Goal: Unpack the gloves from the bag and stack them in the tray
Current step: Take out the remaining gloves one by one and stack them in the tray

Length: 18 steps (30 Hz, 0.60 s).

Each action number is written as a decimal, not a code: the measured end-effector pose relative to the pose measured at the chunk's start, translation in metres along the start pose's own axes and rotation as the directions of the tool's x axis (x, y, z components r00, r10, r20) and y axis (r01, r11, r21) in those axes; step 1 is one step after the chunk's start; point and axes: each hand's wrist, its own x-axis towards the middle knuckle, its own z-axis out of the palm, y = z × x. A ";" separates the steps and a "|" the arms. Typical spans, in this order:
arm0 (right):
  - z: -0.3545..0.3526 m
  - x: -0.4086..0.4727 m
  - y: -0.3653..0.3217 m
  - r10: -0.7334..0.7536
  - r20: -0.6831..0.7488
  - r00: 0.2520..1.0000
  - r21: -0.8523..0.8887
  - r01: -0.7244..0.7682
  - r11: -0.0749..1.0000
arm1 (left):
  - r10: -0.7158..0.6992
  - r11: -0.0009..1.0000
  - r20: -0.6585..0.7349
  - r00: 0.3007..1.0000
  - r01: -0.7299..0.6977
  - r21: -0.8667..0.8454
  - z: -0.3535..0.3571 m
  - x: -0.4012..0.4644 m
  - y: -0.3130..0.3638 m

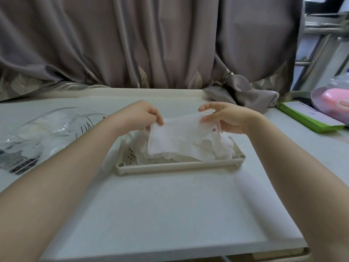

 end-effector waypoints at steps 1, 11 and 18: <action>-0.002 0.003 -0.002 -0.045 0.021 0.999 0.041 0.044 0.998 | 0.004 1.000 -0.015 1.000 -0.004 0.015 -0.002 0.003 -0.001; 0.008 0.032 0.004 -0.164 -0.412 0.896 -0.643 -0.159 0.749 | 0.035 0.977 -0.013 0.999 -0.032 0.211 0.000 0.021 -0.017; 0.076 0.007 0.022 -0.257 0.045 0.965 -0.916 0.142 0.374 | 0.240 0.821 0.127 0.963 -0.271 0.502 0.032 0.011 -0.014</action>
